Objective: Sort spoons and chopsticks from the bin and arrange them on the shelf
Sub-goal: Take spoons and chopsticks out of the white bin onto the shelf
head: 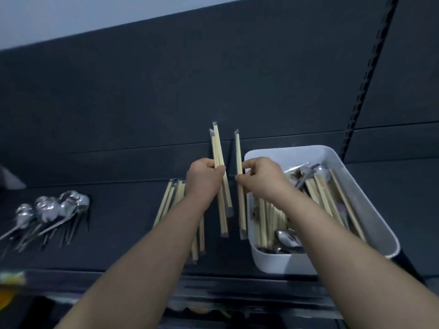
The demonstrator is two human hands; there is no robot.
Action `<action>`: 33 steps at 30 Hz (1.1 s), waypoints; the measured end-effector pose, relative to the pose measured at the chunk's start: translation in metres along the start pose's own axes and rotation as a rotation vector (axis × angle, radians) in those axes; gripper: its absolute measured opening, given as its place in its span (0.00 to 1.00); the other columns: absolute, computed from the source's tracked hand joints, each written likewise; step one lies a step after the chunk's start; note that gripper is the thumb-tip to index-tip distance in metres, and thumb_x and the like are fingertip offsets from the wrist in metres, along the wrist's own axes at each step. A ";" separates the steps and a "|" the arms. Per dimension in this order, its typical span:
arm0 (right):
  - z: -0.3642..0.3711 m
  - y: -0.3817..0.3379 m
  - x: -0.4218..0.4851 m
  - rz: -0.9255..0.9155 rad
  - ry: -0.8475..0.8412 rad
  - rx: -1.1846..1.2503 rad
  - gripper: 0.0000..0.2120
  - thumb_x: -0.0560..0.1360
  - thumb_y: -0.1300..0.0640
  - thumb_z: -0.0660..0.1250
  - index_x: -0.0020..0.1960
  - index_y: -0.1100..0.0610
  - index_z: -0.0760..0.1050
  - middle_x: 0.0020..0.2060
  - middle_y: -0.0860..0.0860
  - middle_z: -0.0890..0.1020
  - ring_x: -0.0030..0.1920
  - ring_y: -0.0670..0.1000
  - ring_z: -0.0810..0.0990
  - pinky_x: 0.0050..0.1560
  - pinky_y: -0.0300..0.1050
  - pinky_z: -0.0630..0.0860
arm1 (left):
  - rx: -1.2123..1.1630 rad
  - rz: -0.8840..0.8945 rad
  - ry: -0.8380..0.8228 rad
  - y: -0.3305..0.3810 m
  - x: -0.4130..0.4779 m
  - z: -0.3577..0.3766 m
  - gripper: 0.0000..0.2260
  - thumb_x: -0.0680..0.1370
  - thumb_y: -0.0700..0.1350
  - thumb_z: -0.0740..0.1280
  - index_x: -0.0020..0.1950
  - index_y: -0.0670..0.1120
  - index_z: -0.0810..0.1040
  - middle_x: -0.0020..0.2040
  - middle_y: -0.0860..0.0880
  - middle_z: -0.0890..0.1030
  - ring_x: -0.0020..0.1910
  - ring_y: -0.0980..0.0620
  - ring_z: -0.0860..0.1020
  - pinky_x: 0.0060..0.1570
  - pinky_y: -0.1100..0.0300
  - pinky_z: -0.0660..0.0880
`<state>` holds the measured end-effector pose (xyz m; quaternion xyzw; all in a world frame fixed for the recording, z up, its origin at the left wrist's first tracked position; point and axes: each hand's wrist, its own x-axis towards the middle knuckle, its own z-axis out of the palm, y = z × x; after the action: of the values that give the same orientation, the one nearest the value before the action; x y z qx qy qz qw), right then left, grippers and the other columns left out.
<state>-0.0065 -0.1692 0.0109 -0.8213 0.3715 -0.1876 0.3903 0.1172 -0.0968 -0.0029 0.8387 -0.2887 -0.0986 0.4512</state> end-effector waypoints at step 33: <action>-0.034 0.080 -0.046 0.201 0.234 -0.779 0.11 0.74 0.58 0.61 0.51 0.50 0.79 0.49 0.52 0.82 0.51 0.57 0.80 0.44 0.44 0.73 | 0.252 0.379 -0.477 0.041 -0.027 0.071 0.14 0.76 0.34 0.60 0.53 0.47 0.82 0.55 0.45 0.82 0.55 0.45 0.79 0.55 0.54 0.77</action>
<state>-0.0941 -0.1847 -0.0306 -0.8403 0.5348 -0.0860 0.0218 0.0485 -0.1487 -0.0127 0.7726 -0.5470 -0.1700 0.2739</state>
